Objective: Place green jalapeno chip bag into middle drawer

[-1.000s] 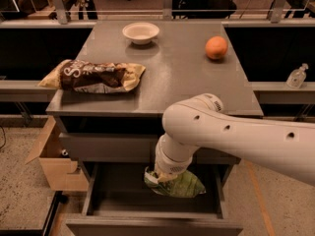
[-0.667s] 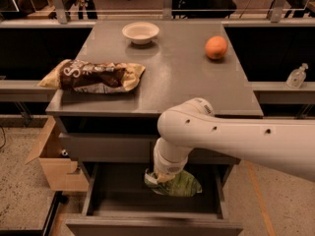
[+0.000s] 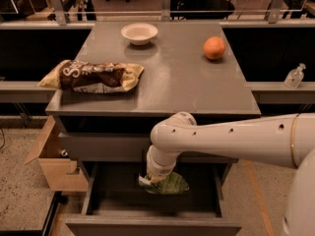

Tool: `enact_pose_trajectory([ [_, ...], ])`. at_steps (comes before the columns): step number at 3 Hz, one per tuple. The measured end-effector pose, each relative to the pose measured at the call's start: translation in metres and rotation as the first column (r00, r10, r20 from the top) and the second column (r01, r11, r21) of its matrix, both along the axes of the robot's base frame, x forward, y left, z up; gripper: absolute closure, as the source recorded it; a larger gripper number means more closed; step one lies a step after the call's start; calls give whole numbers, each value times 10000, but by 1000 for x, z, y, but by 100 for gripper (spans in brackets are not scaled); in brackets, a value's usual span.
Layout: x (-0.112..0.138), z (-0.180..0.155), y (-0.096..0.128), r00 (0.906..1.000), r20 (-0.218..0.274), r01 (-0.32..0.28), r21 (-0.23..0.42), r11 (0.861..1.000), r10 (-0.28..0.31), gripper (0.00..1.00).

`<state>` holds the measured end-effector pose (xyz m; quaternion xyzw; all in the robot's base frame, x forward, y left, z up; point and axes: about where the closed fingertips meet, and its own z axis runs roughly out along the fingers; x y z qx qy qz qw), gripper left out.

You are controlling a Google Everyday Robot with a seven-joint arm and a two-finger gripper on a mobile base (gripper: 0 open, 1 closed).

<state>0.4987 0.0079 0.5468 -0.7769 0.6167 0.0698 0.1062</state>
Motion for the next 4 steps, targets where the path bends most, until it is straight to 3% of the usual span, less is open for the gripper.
enact_pose_trajectory([
  [1,22,-48,25,9973,-437,-581,337,9977,596,90],
  [4,16,-49,27,9965,-509,-648,285,9975,662,21],
])
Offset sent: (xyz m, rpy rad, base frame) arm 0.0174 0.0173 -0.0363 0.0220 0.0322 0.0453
